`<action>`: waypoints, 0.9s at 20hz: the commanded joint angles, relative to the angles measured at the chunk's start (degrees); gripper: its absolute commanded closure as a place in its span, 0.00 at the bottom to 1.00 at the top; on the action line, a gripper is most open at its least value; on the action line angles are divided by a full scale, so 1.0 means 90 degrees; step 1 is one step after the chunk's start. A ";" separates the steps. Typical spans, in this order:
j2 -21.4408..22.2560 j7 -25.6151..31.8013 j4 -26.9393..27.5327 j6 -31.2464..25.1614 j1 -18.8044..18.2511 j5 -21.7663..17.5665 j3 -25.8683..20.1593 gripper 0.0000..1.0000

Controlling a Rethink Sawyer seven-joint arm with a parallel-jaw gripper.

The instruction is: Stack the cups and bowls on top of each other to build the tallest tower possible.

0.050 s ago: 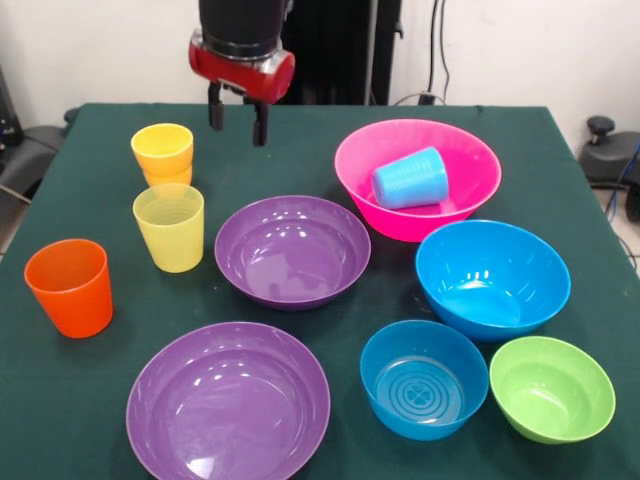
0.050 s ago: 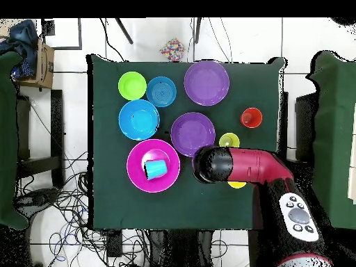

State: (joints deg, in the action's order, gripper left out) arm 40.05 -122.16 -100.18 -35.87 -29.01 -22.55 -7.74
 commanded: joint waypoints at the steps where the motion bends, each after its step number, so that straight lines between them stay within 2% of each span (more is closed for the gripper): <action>1: -0.0668 0.0784 0.0574 -0.0782 0.0163 -0.0391 -0.0355 0.00; 5: -0.0800 0.0679 0.0604 -0.0705 0.0094 -0.0344 -0.0348 0.00; 13: -0.0659 0.0436 0.0427 -0.0585 -0.0006 -0.0172 -0.0273 0.00; 15: -0.0560 0.0293 0.0363 -0.0774 0.0008 -0.0049 -0.0187 0.00; 18: -0.0538 0.0331 0.0573 -0.0793 0.0017 -0.0108 -0.0149 0.00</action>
State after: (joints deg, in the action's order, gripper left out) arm 34.93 -122.16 -98.05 -38.16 -29.13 -22.55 -7.56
